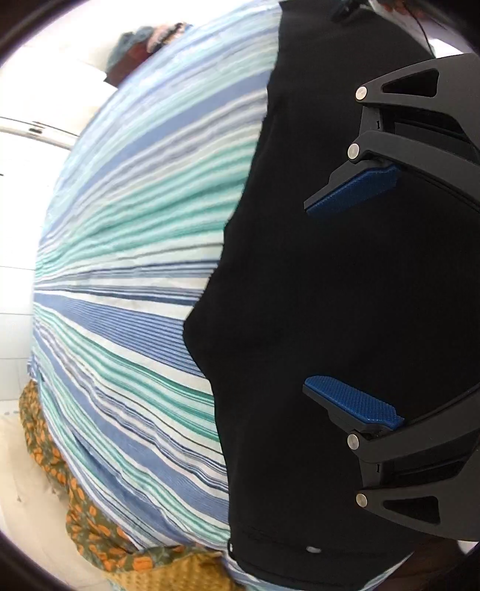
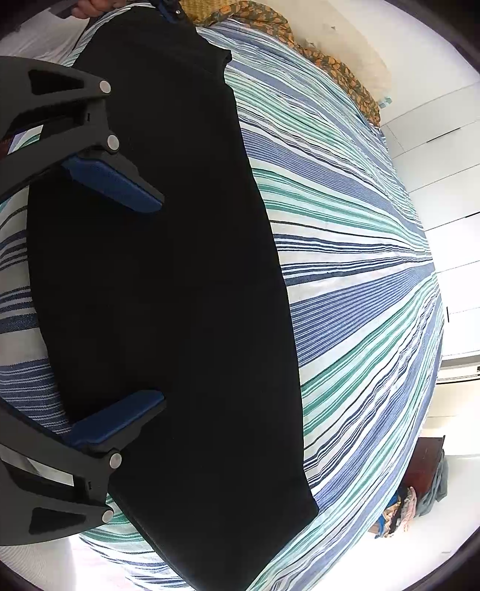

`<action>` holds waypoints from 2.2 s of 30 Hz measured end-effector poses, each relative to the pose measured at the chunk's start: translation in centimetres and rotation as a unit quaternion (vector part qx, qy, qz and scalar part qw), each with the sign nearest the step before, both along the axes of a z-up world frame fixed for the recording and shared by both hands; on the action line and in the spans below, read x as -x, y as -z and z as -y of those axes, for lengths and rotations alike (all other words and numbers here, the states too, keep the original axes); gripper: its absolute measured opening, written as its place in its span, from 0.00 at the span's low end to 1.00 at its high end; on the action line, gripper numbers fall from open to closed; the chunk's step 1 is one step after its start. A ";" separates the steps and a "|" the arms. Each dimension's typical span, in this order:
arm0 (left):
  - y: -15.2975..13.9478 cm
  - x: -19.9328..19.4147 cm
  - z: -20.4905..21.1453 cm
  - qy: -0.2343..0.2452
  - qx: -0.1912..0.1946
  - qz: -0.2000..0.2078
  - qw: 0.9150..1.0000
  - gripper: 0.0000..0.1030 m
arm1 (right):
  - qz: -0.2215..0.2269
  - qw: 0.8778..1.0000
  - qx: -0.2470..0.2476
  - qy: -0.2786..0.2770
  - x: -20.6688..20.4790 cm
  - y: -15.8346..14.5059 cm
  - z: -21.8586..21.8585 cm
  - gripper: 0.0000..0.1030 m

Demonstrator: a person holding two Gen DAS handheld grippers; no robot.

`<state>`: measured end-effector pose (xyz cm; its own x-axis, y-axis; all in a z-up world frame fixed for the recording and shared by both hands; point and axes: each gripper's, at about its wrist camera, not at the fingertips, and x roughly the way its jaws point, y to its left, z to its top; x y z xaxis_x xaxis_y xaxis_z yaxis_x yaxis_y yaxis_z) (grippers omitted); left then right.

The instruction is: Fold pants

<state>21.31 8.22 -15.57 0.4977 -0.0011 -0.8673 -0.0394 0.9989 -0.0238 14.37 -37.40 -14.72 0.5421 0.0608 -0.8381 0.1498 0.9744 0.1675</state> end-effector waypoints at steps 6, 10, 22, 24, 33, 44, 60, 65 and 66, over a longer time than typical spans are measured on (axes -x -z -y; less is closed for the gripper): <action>3.1 -4.5 -3.8 -0.082 0.015 -0.044 0.995 0.94 | 0.012 1.000 -0.023 0.001 0.5 -0.2 0.8 0.94; 3.9 -4.8 -3.5 -0.087 0.000 -0.038 0.995 0.99 | 0.012 0.999 -0.032 0.003 0.3 -0.1 1.1 0.97; 4.3 -4.1 -3.6 -0.077 0.002 -0.015 0.997 0.99 | -0.061 0.995 -0.081 -0.007 -5.2 -0.9 7.9 0.99; 4.2 -4.0 -3.5 -0.076 0.000 -0.014 0.997 0.99 | -0.087 0.993 -0.075 0.017 -6.5 -1.0 11.7 0.98; 4.3 -3.3 -3.1 -0.074 -0.008 0.001 0.997 0.99 | -0.048 0.977 -0.099 0.181 0.2 -5.0 26.7 0.95; 4.2 -3.2 -3.0 -0.074 -0.008 -0.001 0.997 0.99 | 0.021 0.915 -0.367 0.168 5.2 -2.2 25.2 0.95; 4.2 -3.1 -2.9 -0.072 -0.007 0.007 0.997 0.99 | -0.055 0.899 -0.417 0.119 -0.6 1.3 23.3 0.90; 4.2 -3.1 -2.9 -0.071 -0.007 0.009 0.997 0.99 | -0.079 0.909 -0.388 0.128 -2.9 1.3 22.4 0.86; 4.2 -3.1 -3.0 -0.071 -0.007 0.010 0.997 0.99 | -0.090 0.914 -0.374 0.126 -3.2 1.4 22.1 0.82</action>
